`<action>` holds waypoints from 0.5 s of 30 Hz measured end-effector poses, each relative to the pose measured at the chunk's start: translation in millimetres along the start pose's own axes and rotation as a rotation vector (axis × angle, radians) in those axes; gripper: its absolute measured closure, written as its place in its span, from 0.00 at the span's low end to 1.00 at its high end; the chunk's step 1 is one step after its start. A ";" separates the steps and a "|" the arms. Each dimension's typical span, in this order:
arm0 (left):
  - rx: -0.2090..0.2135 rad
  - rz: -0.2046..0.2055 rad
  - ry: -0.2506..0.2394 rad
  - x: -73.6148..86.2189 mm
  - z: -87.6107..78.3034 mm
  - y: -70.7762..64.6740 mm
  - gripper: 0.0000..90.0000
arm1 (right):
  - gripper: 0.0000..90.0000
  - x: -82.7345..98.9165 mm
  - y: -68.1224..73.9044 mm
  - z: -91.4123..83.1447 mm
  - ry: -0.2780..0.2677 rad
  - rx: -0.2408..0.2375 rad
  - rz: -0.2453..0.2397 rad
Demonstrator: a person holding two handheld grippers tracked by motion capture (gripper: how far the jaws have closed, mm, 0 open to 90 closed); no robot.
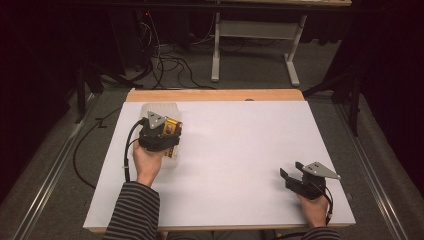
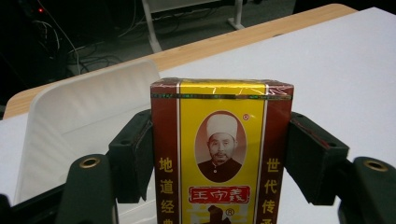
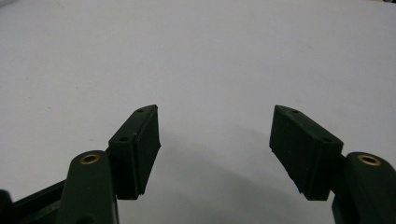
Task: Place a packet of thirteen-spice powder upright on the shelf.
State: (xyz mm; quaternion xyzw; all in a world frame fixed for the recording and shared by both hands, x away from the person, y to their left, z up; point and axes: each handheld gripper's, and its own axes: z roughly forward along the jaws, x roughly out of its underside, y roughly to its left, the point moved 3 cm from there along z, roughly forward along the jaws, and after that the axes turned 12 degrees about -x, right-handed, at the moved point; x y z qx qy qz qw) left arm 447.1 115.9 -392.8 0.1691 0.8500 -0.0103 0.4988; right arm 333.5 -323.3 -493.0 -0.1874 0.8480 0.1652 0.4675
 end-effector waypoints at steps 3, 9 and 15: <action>-0.006 -0.004 0.005 3.1 0.0 3.1 0.36 | 0.37 -0.1 -0.1 0.1 0.000 0.001 -0.001; -0.016 -0.009 0.012 7.4 -0.3 8.1 0.36 | 0.37 -0.1 -0.1 0.3 0.001 0.001 0.000; -0.018 -0.008 0.024 12.8 -0.1 10.0 0.36 | 0.37 -0.1 -0.2 0.3 0.002 0.002 0.003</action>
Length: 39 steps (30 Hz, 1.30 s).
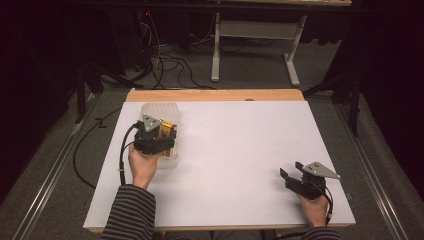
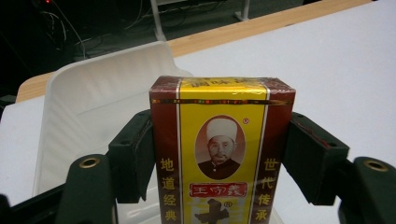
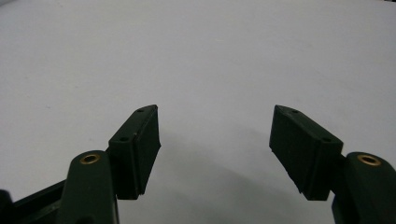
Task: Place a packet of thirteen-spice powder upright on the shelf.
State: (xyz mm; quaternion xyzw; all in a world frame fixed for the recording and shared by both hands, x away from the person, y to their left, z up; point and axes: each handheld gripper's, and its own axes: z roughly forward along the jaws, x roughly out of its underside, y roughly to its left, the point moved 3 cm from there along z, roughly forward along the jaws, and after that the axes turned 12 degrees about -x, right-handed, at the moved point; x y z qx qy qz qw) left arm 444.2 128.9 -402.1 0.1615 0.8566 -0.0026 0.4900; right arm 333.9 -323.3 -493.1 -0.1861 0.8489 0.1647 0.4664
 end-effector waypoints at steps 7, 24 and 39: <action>-0.003 0.000 0.011 9.2 -2.1 2.0 0.36 | 0.37 0.0 0.1 0.0 -0.001 -0.001 -0.003; -0.018 -0.027 0.021 30.7 -9.3 7.4 0.36 | 0.37 0.1 -0.2 -0.7 -0.007 -0.002 0.003; -0.016 -0.045 0.009 40.2 -14.0 7.8 0.36 | 0.37 0.0 0.0 0.2 0.000 -0.001 0.000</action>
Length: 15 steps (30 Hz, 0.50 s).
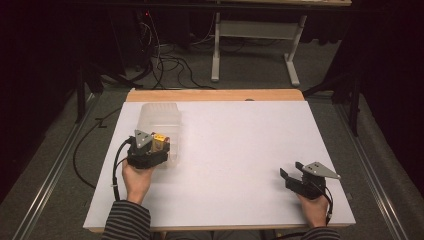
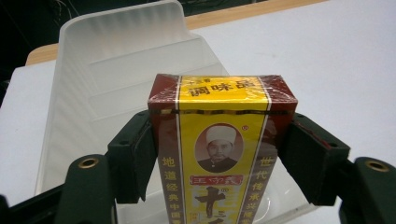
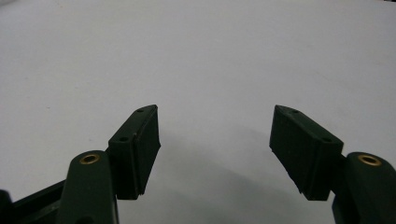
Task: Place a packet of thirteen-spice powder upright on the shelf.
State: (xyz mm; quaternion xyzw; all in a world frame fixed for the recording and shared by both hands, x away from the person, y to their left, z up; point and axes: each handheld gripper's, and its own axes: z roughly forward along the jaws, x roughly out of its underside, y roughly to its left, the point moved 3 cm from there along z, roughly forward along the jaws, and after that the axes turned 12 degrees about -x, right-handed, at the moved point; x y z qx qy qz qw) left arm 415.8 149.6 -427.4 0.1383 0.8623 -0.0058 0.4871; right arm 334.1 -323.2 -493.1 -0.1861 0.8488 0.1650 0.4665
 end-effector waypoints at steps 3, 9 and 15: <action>0.001 -0.001 0.008 1.2 -2.1 1.9 0.35 | 0.37 0.0 0.1 0.2 0.002 0.002 0.002; -0.001 -0.001 0.020 5.0 -6.4 3.2 0.35 | 0.37 0.0 0.0 -0.1 0.001 0.004 0.000; 0.012 -0.018 0.027 6.9 -6.6 5.2 0.33 | 0.37 0.0 0.3 -0.1 0.002 0.005 0.001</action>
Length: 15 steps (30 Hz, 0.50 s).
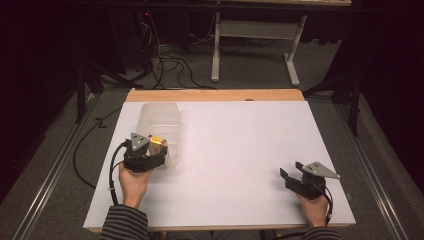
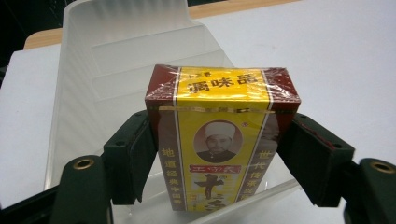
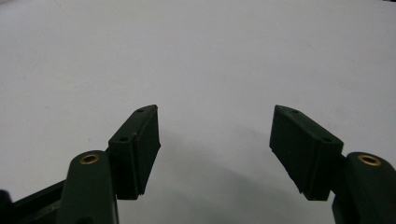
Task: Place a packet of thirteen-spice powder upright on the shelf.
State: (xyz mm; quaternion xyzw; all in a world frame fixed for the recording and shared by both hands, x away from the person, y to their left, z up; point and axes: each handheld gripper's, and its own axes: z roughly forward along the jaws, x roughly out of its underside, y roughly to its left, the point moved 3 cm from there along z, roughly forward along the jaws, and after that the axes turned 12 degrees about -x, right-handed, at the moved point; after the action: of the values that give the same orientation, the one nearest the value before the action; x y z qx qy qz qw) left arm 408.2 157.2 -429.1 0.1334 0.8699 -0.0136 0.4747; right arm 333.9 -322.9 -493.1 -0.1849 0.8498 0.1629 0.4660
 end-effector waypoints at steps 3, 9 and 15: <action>0.001 -0.005 -0.001 -0.9 0.3 -0.2 0.31 | 0.37 0.0 -0.1 -0.2 -0.004 0.001 -0.002; -0.001 -0.012 -0.018 -4.6 -2.4 -0.3 0.24 | 0.37 0.1 -0.1 -0.5 -0.005 0.001 -0.001; -0.003 -0.017 -0.055 -8.5 -11.1 2.7 0.22 | 0.37 0.0 -0.3 0.3 -0.001 -0.005 0.001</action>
State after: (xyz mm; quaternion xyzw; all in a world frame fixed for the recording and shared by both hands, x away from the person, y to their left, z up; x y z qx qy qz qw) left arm 404.1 159.6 -415.7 0.1250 0.8576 -0.0198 0.4985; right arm 334.2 -323.1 -493.3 -0.1856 0.8493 0.1652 0.4657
